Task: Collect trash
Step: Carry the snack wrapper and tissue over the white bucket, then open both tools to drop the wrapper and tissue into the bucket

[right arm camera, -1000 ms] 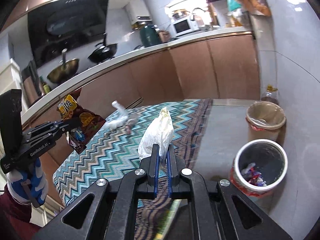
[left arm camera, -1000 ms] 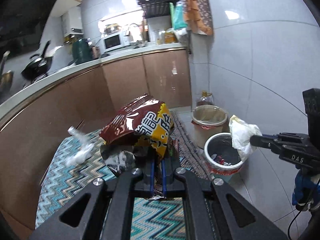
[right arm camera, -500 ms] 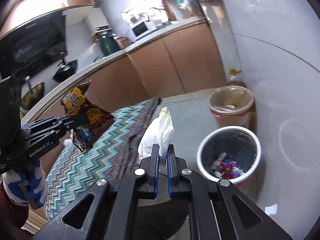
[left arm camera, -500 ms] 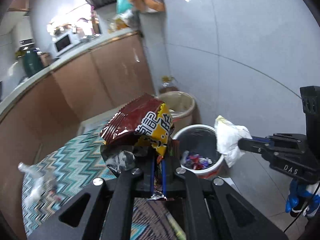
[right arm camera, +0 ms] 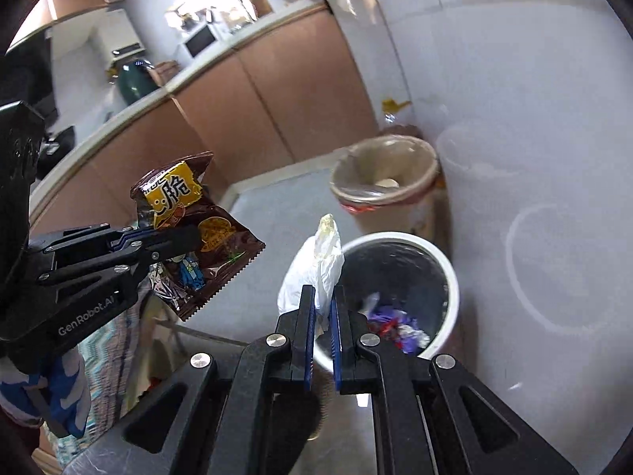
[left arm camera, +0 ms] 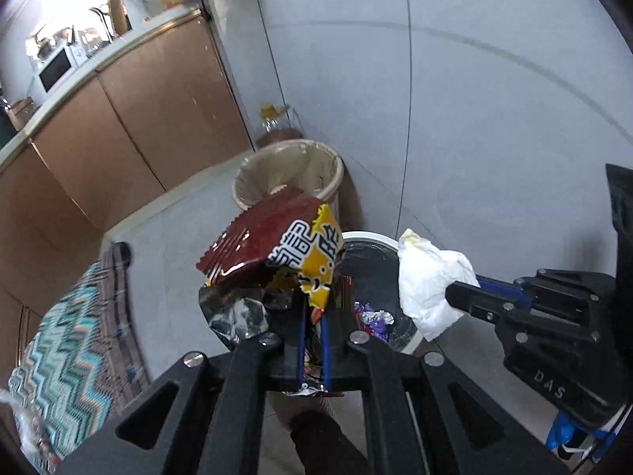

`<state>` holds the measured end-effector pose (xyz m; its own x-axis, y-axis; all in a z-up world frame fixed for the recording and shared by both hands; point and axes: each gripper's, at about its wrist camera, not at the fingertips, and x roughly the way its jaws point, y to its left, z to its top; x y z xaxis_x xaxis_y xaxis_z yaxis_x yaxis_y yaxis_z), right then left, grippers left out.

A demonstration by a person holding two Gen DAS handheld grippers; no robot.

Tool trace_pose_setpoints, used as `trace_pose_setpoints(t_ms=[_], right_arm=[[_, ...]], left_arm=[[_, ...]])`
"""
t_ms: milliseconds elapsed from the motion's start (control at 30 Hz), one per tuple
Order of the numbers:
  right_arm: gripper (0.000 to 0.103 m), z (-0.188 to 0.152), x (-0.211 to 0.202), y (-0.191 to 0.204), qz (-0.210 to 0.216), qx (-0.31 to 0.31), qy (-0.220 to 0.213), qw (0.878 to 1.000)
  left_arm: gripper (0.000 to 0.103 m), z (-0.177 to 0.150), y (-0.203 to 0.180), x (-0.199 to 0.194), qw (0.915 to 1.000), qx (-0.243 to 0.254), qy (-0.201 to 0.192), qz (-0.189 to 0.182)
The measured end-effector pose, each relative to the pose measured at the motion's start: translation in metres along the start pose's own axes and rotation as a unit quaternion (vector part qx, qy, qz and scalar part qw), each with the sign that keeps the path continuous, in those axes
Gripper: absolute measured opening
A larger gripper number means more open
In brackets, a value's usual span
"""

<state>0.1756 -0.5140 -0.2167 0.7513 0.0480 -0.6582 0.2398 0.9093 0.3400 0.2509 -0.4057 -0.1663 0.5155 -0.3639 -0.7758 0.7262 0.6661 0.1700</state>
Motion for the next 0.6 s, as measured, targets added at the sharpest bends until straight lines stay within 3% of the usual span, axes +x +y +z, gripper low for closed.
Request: trace_pose_setpoints(t_ms=[200,300,367,433,600], right_arm=[[0.011,0.009,0.041,-0.019,-0.030,0.006,0.026,0.999],[0.011,0.011,0.059,-0.024,-0.042,0.001,0.039,0.998],[0.022,0.012,0.073,-0.029,-0.048,0.004,0.051,0.998],[0.030,0.012,0.081,-0.033,-0.054,0.004,0.058,0.997],[0.038,0.010,0.083,-0.034,-0.054,0.009,0.060,0.997]], left_arm=[[0.010,0.012,0.005,0.054,0.9977,-0.041,0.032,-0.042],[0.020,0.014,0.008,0.069,0.9954,-0.057,0.038,-0.067],[0.039,0.015,0.011,0.075,0.9937,-0.068,0.038,-0.080],[0.049,0.017,0.015,0.077,0.9933,-0.076,0.034,-0.079],[0.051,0.016,0.027,0.073,0.9896,-0.107,0.036,-0.089]])
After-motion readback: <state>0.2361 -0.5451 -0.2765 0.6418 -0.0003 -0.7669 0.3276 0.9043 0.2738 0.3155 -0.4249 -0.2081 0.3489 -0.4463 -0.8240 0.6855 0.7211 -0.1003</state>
